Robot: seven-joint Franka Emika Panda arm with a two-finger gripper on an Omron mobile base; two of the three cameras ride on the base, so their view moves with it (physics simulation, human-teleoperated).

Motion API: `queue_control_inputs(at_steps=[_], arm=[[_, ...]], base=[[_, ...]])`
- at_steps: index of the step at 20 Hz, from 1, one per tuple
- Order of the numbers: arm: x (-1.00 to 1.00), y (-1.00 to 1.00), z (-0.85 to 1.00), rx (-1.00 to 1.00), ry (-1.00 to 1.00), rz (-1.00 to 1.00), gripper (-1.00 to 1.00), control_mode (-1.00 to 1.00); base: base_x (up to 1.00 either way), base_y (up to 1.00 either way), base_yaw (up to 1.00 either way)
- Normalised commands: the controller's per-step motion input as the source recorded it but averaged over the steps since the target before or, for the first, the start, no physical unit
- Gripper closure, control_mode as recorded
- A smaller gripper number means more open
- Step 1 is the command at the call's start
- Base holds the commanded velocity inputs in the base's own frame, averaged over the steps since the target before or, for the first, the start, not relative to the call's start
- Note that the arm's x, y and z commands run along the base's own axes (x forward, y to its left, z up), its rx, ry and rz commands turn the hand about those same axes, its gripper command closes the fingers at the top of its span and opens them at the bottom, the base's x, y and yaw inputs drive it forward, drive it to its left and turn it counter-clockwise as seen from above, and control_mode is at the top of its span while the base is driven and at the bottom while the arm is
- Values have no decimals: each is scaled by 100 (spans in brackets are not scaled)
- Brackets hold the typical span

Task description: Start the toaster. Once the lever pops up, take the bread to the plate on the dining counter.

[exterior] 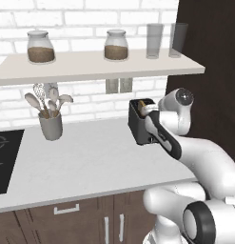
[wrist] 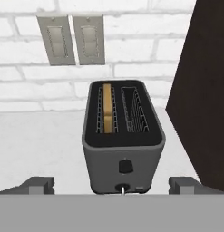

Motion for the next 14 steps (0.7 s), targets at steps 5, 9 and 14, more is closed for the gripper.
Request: queue_control_inputs(at_steps=[5, 9, 14], arm=[[39, 0, -22, 4, 0, 0, -100, -100], [46, 0, -18, 3, 0, 0, -100, -100], [39, 0, -23, 1, 0, 0, -100, -100]], base=[[0, 0, 0], [0, 0, 0], [0, 0, 0]])
